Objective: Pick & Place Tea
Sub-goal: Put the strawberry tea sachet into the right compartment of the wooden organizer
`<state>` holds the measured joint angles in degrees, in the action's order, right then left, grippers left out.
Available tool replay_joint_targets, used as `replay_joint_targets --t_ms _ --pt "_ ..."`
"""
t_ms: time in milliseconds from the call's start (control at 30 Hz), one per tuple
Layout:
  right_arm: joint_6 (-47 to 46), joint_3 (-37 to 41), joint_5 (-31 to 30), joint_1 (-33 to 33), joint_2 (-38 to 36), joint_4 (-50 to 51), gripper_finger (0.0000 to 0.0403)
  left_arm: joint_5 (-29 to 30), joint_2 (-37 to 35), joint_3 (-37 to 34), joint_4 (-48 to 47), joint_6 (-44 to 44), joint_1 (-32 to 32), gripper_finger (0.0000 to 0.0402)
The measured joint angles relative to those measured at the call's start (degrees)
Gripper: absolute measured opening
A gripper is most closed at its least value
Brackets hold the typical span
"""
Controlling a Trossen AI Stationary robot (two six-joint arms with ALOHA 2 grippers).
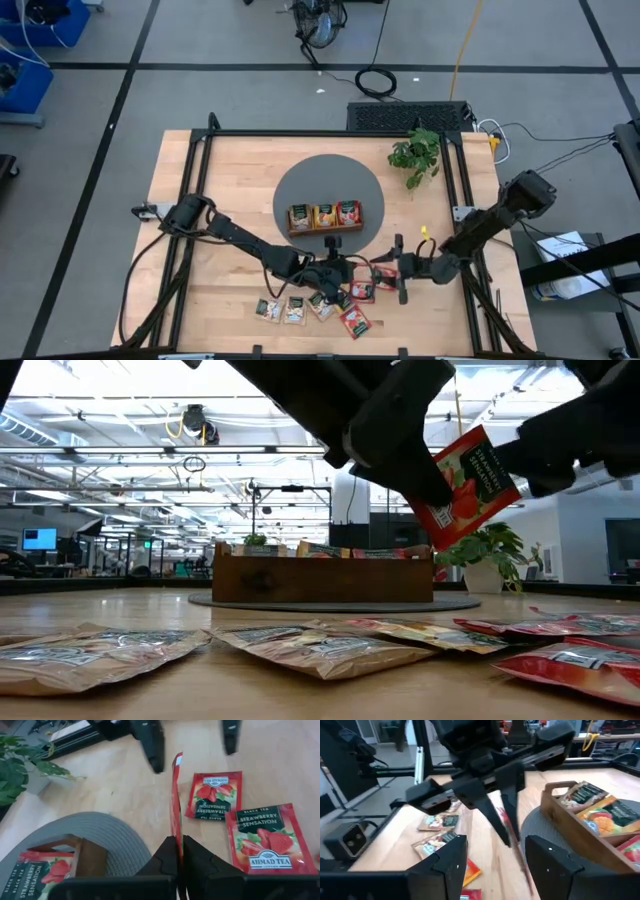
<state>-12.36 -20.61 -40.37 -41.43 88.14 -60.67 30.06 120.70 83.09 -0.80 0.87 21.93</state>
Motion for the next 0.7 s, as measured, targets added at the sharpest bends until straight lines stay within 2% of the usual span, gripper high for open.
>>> replay_joint_targets --t_ms 100,267,500,600,700 --pt "-1.16 -0.78 0.04 1.28 0.00 2.28 0.0186 -0.04 0.00 0.00 -0.39 -0.54 -0.09 0.0014" --pt "-6.16 -0.77 -0.01 2.72 0.00 7.47 0.0176 -0.04 0.00 0.00 -0.54 -1.01 -0.11 0.0041" --pt "-9.03 -0.76 0.01 3.20 0.00 9.93 0.0166 -0.06 0.00 0.00 -0.69 -1.16 -0.11 0.0011" --pt "-6.88 -0.76 -0.03 3.20 0.01 8.66 0.0127 -0.08 0.00 0.00 -0.68 -1.17 -0.11 0.0025" --pt "-3.79 -0.76 0.07 3.20 0.00 6.47 0.0054 -0.08 0.00 0.00 -0.55 -1.40 -0.11 0.0056"
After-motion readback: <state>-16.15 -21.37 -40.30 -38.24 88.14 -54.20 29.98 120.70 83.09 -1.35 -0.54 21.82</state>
